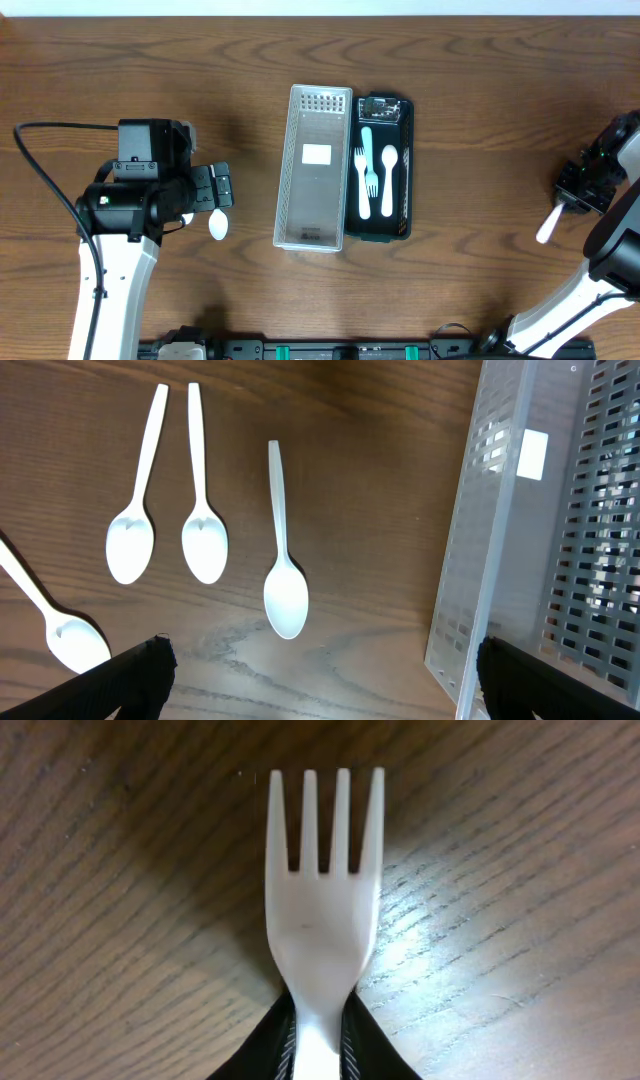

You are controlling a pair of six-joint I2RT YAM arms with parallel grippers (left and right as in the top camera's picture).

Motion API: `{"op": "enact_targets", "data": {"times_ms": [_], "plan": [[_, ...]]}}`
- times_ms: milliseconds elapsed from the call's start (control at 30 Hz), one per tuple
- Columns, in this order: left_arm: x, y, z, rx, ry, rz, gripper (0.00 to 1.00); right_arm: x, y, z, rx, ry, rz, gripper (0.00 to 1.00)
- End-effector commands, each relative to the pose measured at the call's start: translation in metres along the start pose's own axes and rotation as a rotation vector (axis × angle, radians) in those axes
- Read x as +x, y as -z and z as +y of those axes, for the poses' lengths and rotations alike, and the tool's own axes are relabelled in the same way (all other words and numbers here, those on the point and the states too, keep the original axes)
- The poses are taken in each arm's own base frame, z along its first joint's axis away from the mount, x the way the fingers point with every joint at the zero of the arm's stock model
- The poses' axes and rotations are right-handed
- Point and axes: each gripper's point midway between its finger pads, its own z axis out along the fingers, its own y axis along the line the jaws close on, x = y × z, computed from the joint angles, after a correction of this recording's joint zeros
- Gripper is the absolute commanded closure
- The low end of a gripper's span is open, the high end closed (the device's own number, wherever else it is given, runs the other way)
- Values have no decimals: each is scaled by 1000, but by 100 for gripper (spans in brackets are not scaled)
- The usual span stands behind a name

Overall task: Pack container
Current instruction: 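Move right gripper to the last white fork and grasp it, then carry the fork into the dark basket and release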

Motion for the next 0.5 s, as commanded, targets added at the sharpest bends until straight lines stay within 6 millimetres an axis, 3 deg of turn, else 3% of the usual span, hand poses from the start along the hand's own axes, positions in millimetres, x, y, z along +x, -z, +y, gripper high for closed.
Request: {"op": "enact_targets", "data": {"times_ms": [0, 133, 233, 367, 467], "plan": [[0, -1, 0, -4, -5, 2, 2, 7, -9, 3, -26, -3, 29, 92], [0, -1, 0, -4, -6, 2, 2, 6, -4, 12, -48, 12, 18, 96], [0, -1, 0, -4, -5, 2, 2, 2, 13, 28, -71, 47, -22, 96], [0, -1, 0, -4, -6, 1, 2, -4, 61, 63, -84, 142, -142, 96], [0, -1, 0, -4, -6, 1, 2, 4, 111, 109, -117, 258, -260, 96]]}}
